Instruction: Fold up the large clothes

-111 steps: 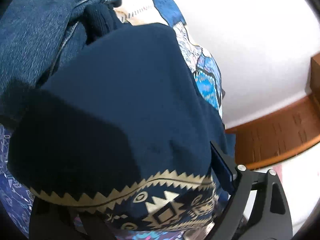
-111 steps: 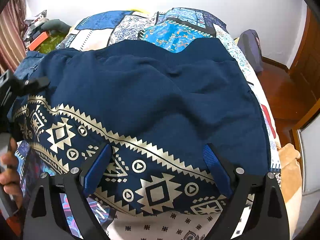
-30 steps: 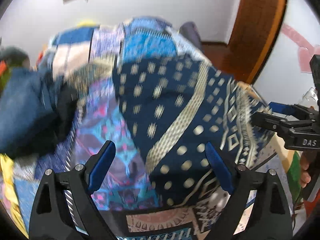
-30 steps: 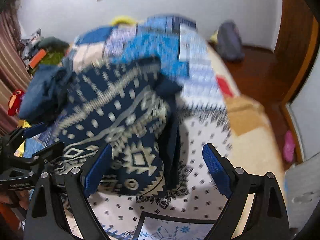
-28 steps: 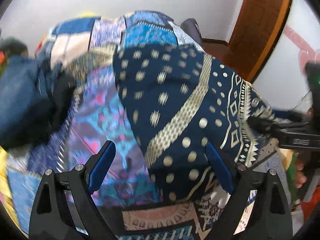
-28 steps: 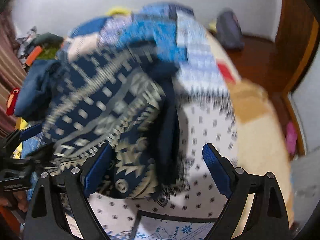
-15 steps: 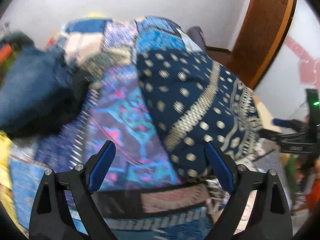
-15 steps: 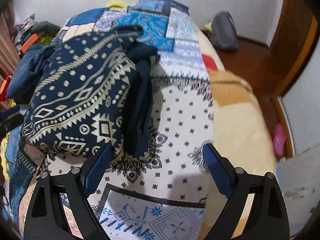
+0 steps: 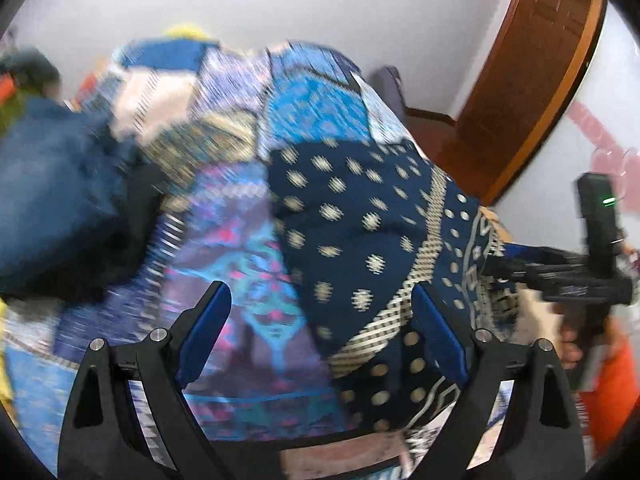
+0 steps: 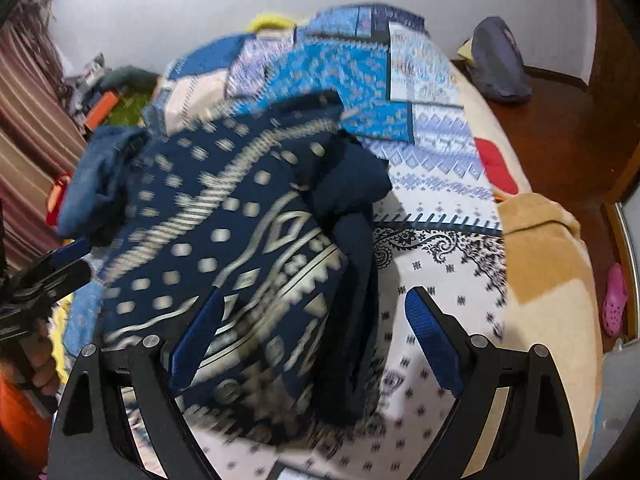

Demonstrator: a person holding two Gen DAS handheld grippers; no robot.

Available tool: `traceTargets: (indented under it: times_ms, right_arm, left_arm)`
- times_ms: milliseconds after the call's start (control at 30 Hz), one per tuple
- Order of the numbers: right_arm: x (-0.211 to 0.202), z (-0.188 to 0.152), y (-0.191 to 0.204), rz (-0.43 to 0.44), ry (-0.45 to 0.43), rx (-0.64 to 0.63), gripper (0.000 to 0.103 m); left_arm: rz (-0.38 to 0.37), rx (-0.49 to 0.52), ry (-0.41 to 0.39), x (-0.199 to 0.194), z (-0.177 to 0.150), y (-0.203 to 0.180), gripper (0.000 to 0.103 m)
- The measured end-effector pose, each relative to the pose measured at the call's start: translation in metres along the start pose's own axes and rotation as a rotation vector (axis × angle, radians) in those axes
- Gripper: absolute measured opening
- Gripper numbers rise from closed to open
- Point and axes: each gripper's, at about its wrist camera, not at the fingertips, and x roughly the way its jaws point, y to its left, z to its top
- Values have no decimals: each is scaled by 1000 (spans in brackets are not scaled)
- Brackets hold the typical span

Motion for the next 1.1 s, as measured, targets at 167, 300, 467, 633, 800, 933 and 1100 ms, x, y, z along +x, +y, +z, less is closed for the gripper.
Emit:
traceTargets:
  times_ms: [167,300,467,633,800,933,1100]
  right_arm:
    - [35,9,-18,111,69,74,91]
    - [56,17,-25,189,127,104,99]
    - [54,12,-31,285,110,151,93]
    - [45,6,-34,408,118,206,52]
    - [14,4,-7,344,98,151,37]
    - [-12,15,29,312,70,83,32]
    - [-45,36,85,375,0,-6,22]
  left_arm:
    - [-156,-119,104,41,5,14,92]
    - [-225,-159,138,61,11,24,92]
    - [-303,-216,169,79,12,25,91]
    - [-342,-238,162,79,12,27,78]
    - [-308,-206,110,56,12,27,64]
    - [-296,-238,34,22,16,41,63]
    - [-314,-264,-42,-37,34,78,62]
